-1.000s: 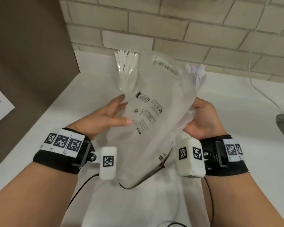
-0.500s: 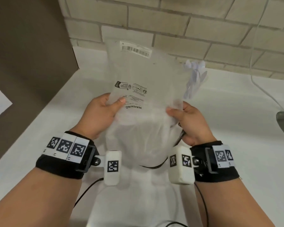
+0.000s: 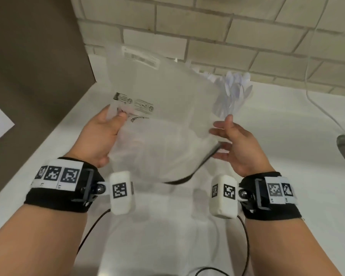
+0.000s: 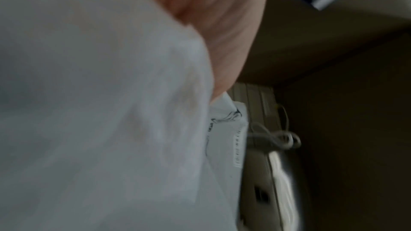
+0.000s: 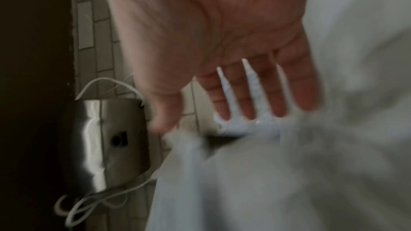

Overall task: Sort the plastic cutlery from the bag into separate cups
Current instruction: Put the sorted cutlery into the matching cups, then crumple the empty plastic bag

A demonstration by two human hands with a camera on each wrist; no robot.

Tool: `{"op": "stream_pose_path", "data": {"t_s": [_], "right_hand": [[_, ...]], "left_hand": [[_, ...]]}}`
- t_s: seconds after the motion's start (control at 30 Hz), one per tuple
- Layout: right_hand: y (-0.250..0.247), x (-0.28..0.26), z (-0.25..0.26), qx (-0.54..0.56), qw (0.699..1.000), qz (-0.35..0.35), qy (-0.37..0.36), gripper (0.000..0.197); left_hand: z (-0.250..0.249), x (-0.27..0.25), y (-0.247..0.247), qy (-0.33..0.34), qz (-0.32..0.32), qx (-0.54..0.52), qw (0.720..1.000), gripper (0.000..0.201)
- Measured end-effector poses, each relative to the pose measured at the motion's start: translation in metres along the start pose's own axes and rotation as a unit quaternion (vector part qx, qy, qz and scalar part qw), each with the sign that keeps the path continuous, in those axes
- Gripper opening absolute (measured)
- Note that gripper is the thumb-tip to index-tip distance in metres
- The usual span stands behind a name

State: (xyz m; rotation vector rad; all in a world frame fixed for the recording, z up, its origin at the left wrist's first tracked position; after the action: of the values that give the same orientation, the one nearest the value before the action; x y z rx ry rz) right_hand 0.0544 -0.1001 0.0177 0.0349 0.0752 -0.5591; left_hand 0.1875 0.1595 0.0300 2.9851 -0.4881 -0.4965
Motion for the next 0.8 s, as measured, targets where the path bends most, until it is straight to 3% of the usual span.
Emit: {"op": "stream_pose_path", "data": {"t_s": [0.07,0.13,0.27,0.33,0.4,0.47,0.6,0.67,0.73,0.8], "right_hand": [[0.016,-0.005,0.0,0.023,0.995,0.092,0.015,0.055],[0.029,-0.006,0.001,0.065,0.992,0.113,-0.002,0.044],[0.032,-0.008,0.002,0.123,0.991,0.047,-0.001,0.031],[0.025,-0.004,-0.001,0.181,0.983,-0.012,0.016,0.034],[0.02,-0.001,-0.004,0.287,0.957,-0.034,0.041,0.018],[0.021,-0.001,-0.001,0.36,0.932,0.006,0.052,0.024],[0.02,-0.012,0.006,0.328,0.934,0.058,0.128,0.067],[0.02,-0.014,0.003,0.265,0.953,0.057,0.138,0.052],[0.018,-0.01,0.004,0.156,0.983,0.06,0.076,0.016],[0.016,-0.005,0.005,0.076,0.995,0.064,-0.001,0.047]], "left_hand": [[0.003,-0.001,0.007,-0.008,0.026,0.03,0.999,0.03],[0.004,-0.003,0.016,-0.015,0.06,-0.005,0.998,0.037],[0.007,-0.011,0.025,-0.024,0.195,-0.112,0.974,0.036],[0.01,-0.01,0.019,-0.019,0.183,-0.117,0.976,0.025],[0.017,-0.007,0.015,-0.033,0.182,-0.104,0.977,0.015],[0.021,-0.002,0.013,-0.037,0.209,-0.104,0.972,0.033],[0.015,-0.004,0.013,-0.078,0.177,-0.048,0.98,0.038],[0.012,-0.004,0.015,-0.022,0.133,0.066,0.989,0.052],[0.009,-0.011,0.023,0.042,0.152,0.142,0.977,0.038],[0.009,-0.016,0.028,0.081,0.198,0.236,0.948,0.035]]}}
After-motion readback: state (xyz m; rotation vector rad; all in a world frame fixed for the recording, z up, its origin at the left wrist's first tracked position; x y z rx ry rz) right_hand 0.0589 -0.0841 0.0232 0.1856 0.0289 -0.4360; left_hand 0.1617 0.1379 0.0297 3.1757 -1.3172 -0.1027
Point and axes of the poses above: each hand's wrist, its own x-axis towards the middle knuckle, its own y-axis out of the palm, z = x × y, the point moved 5 cm from there along x, towards the middle knuckle, and after that the axes turned 11 degrees about -y, right-handed, at the moved point
